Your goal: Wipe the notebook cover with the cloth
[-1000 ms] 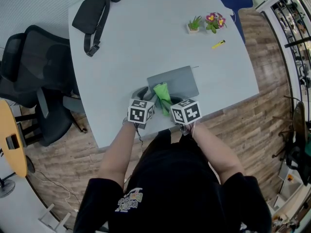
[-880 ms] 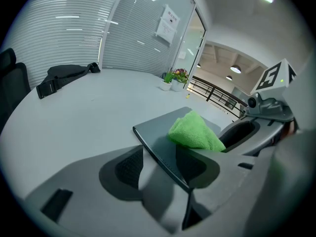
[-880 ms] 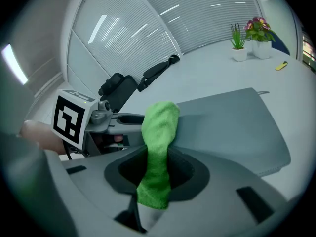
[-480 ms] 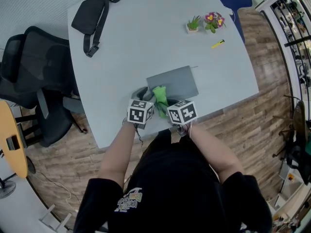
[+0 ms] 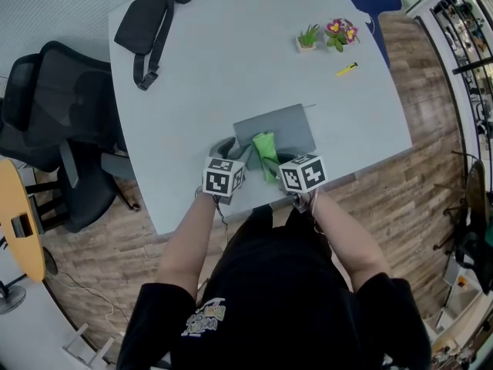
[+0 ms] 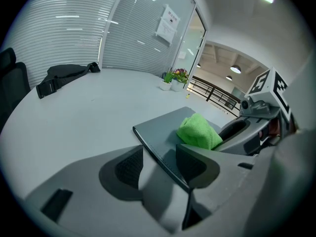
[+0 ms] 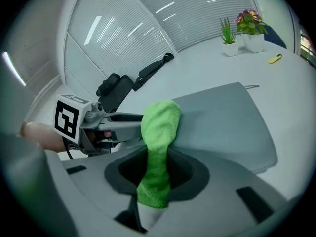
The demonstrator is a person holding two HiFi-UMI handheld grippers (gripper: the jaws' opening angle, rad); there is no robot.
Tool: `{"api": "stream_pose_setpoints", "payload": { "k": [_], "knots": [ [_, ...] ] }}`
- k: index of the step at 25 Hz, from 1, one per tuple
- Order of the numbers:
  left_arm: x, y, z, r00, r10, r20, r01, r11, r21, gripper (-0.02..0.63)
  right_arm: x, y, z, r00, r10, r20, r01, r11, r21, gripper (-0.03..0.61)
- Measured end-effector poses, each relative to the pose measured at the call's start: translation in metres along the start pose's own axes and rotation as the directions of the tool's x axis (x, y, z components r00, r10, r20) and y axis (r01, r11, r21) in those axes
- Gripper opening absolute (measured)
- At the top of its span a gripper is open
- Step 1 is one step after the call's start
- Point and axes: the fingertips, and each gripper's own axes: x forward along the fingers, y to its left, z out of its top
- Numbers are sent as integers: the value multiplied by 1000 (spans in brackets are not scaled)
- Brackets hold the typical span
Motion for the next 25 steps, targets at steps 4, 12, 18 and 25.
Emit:
{"api": "stream_pose_setpoints", "payload": {
  "k": [4,12,18,25],
  "knots": [
    [-1,0,0,1000,2,3,-2,1000,3,196,-12,-19,1,1000,-23,16,23,999,33,109],
    [0,0,0,1000,2,6,-2,1000,5,196,-39,-59,1,995,-73,66,63,988,138,108],
    [-1,0,0,1000,2,6,-2,1000,5,196,-59,-83,1,989,-112,97,91,975,202,107],
    [0,0,0,1000,2,5,-2,1000,3,198,-72,-100,1,985,-135,112,107,969,223,107]
  ]
}}
